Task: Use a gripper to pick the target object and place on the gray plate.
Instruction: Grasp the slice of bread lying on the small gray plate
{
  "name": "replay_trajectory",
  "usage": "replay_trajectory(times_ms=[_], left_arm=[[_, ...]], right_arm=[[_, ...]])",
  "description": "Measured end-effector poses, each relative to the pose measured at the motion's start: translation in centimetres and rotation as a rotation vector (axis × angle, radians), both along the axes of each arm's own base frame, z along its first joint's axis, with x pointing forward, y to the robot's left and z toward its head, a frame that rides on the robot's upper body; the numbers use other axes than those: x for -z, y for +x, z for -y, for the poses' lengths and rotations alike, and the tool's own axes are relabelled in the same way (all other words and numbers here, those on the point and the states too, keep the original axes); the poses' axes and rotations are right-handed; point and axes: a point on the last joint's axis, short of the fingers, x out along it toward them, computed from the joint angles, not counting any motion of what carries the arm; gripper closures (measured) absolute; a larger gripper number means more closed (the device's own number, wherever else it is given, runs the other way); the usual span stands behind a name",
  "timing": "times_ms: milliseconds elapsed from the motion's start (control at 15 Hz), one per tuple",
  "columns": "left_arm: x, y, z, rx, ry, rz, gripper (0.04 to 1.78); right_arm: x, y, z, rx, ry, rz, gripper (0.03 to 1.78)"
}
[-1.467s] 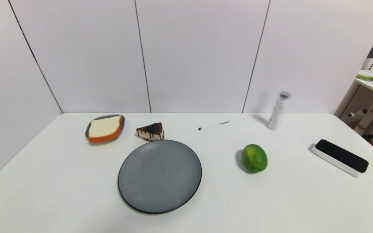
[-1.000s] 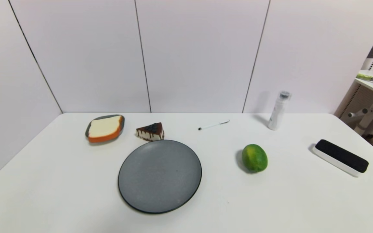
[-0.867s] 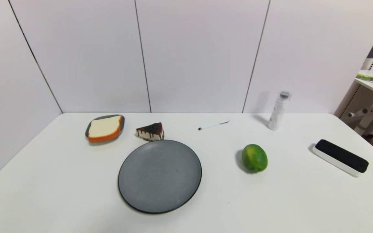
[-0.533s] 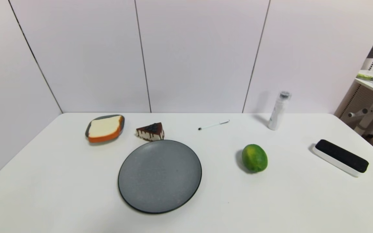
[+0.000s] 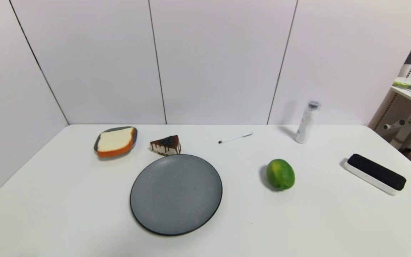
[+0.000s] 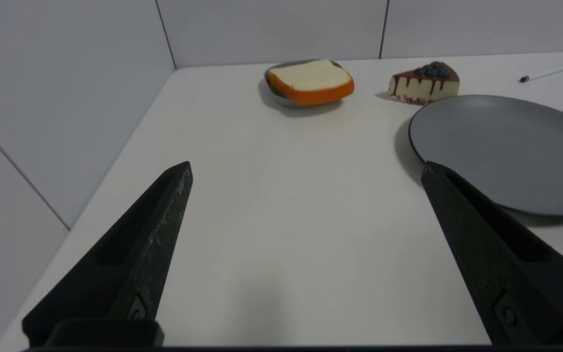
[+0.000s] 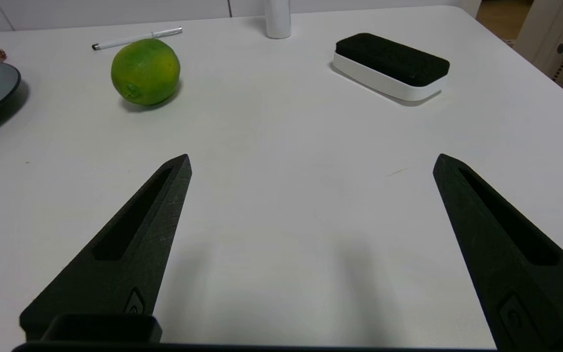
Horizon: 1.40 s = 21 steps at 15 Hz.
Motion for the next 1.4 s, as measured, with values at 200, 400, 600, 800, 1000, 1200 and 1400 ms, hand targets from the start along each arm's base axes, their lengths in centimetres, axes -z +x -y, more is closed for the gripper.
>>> replay_trajectory(times_ms=[200, 400, 600, 800, 1000, 1200, 1400], left_arm=[[-6.1, 2.1, 0.0, -0.003, 0.114, -0.038, 0.13], [-11.6, 6.1, 0.0, -0.004, 0.258, -0.075, 0.13], [-15.9, 11.3, -0.1, -0.001, 0.404, -0.104, 0.13], [-17.5, 16.4, -0.1, 0.016, 0.59, -0.16, 0.13], [-14.9, 20.2, -0.1, 0.077, 0.781, -0.295, 0.13], [-10.7, 22.3, -0.1, 0.166, 0.885, -0.454, 0.13], [-6.2, 23.7, 0.3, 0.26, 0.92, -0.59, 0.13]], right_arm=[[0.0, 0.0, 0.0, 0.0, 0.0, 0.0, 0.1], [0.0, 0.0, 0.0, 0.0, 0.0, 0.001, 0.1], [0.0, 0.0, 0.0, 0.001, 0.0, 0.001, 0.1], [0.0, 0.0, 0.0, 0.0, 0.0, 0.001, 0.1], [0.0, 0.0, 0.0, 0.0, 0.0, 0.001, 0.1], [0.0, 0.0, 0.0, 0.0, 0.0, 0.0, 0.1], [0.0, 0.0, 0.0, 0.0, 0.0, 0.001, 0.1]])
